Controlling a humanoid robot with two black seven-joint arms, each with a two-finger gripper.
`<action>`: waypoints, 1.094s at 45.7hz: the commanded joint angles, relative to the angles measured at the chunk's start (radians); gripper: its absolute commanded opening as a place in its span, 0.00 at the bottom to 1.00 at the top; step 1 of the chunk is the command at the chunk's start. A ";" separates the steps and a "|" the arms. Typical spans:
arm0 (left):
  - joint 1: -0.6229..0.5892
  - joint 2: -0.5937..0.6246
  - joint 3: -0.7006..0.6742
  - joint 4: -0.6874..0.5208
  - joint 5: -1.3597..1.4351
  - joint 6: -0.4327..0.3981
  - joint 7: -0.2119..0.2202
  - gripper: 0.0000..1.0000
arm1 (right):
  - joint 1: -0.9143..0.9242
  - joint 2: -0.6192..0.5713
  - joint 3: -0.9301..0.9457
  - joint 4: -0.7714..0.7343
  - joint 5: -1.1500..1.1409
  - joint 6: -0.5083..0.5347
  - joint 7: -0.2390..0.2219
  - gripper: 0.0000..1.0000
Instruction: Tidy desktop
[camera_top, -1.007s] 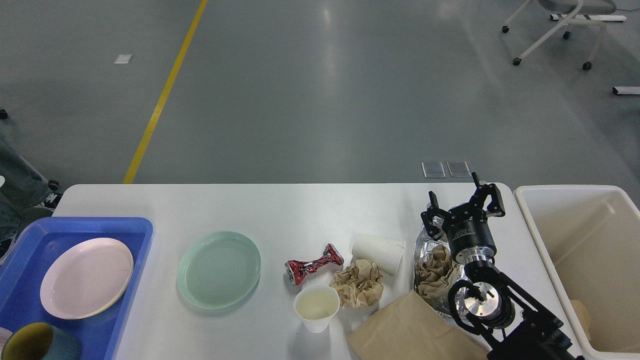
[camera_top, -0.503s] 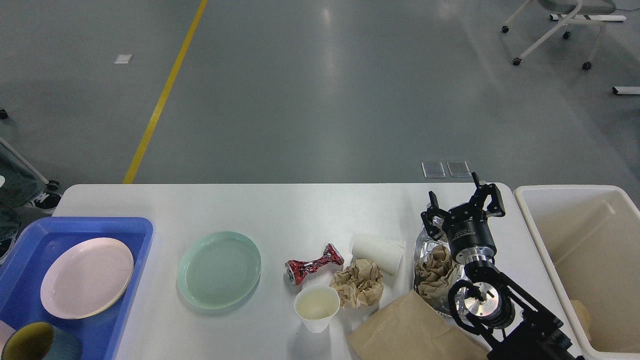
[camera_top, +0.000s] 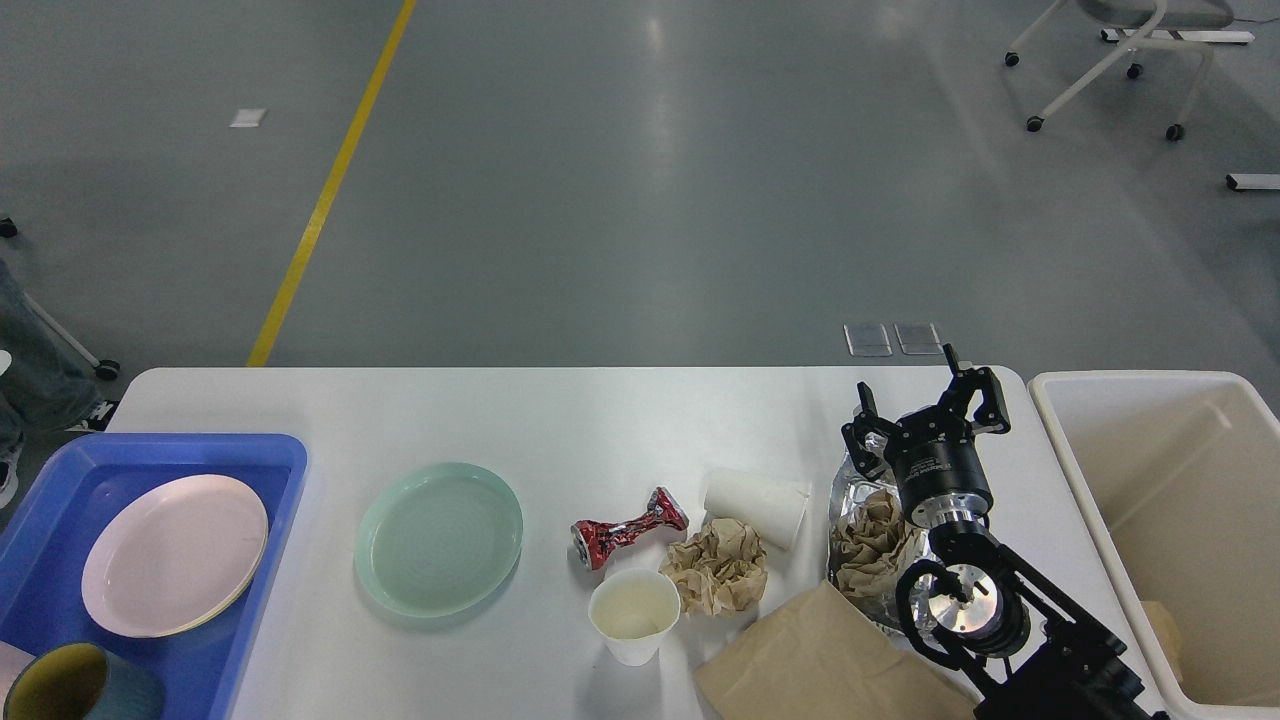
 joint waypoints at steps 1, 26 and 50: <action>-0.053 0.021 0.031 -0.002 0.000 -0.082 0.000 0.96 | 0.000 0.000 0.000 0.001 0.000 0.000 -0.001 1.00; -0.926 -0.367 0.630 -0.178 -0.037 -0.288 0.006 0.96 | 0.000 0.000 0.000 -0.001 0.000 0.000 -0.001 1.00; -1.664 -0.953 0.861 -0.761 -0.432 -0.288 0.106 0.96 | 0.000 0.000 0.000 -0.001 0.000 0.000 -0.001 1.00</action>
